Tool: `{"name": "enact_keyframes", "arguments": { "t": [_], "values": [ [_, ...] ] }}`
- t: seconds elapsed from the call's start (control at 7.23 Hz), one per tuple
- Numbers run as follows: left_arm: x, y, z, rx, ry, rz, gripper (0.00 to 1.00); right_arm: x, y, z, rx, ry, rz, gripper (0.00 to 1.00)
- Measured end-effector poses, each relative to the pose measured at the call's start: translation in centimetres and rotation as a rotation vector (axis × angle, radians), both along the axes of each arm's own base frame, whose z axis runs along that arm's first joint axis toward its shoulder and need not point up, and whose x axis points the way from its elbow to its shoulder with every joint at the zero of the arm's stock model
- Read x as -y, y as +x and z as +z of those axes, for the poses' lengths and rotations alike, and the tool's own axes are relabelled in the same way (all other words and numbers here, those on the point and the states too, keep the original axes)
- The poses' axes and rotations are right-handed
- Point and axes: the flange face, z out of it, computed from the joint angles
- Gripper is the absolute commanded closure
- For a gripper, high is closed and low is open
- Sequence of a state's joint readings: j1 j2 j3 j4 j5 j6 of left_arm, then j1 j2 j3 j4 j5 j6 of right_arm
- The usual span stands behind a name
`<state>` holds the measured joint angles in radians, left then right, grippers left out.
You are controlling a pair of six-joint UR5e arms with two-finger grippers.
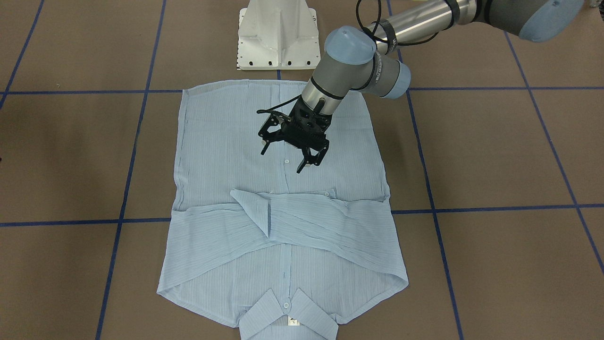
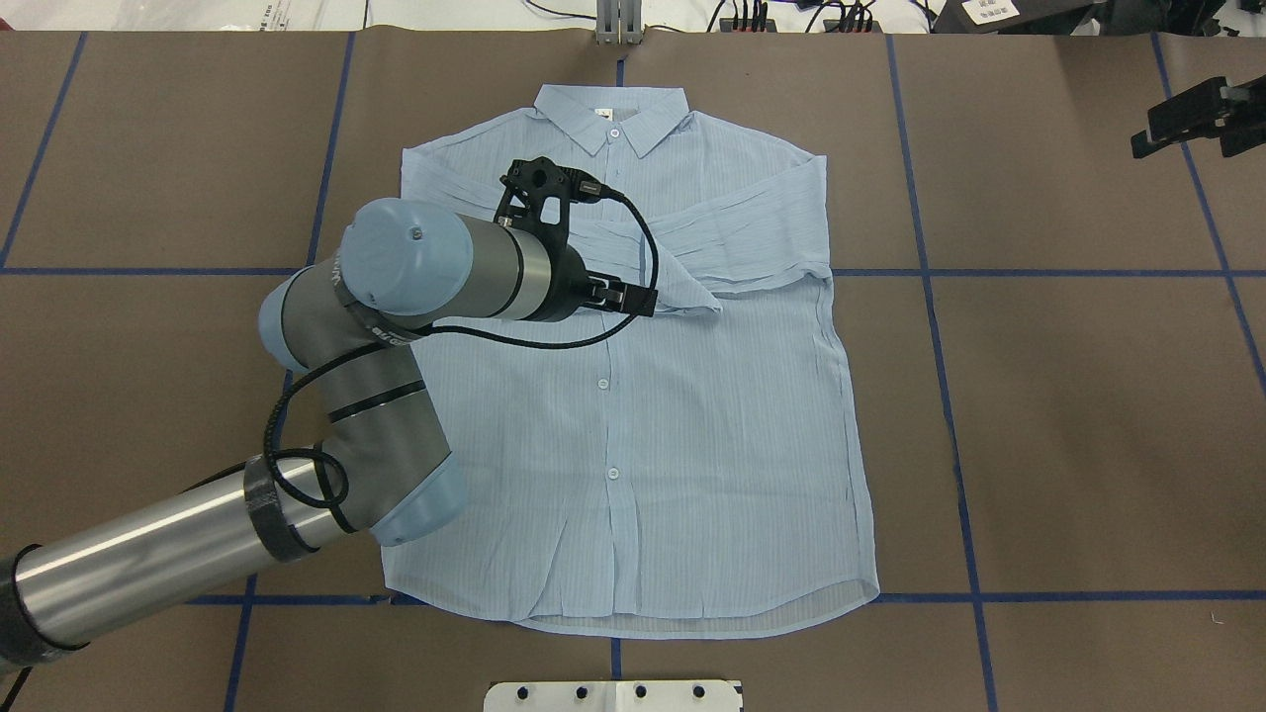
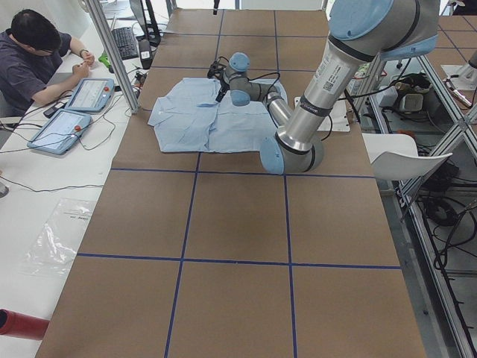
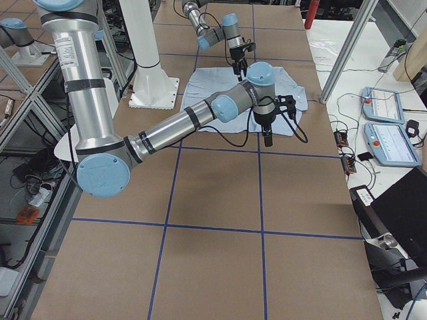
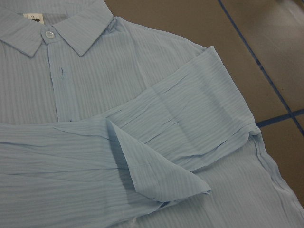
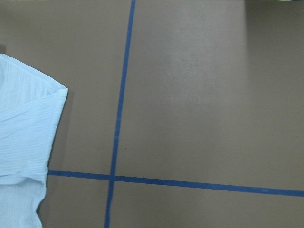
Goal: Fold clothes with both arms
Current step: 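Release the sleeve with the left gripper while the right gripper moves toward the hem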
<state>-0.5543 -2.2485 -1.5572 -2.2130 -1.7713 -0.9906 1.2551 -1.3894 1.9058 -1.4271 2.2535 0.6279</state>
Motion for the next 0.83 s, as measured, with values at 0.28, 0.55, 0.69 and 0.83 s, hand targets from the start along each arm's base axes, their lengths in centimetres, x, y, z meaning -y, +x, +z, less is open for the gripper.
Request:
{"name": "enact_keyframes", "arguments": {
  "t": [0.28,0.55,0.69,0.83],
  "values": [
    [-0.9,-3.1,2.9,0.030,0.018,0.009,0.00,-1.0,-7.3,-3.0,0.031,-0.001,0.034,0.00],
    [-0.8,-6.1,6.5,0.089,0.057,0.008,0.00,-2.3,-13.8,-5.8,0.031,-0.006,0.069,0.00],
    [-1.5,-7.9,8.4,0.111,0.057,0.009,0.00,-4.2,-16.2,-6.5,0.037,-0.027,0.098,0.00],
    [-2.7,-9.8,9.4,0.134,0.043,0.009,0.00,-7.4,-18.1,-6.9,0.042,-0.042,0.122,0.00]
  ]
}}
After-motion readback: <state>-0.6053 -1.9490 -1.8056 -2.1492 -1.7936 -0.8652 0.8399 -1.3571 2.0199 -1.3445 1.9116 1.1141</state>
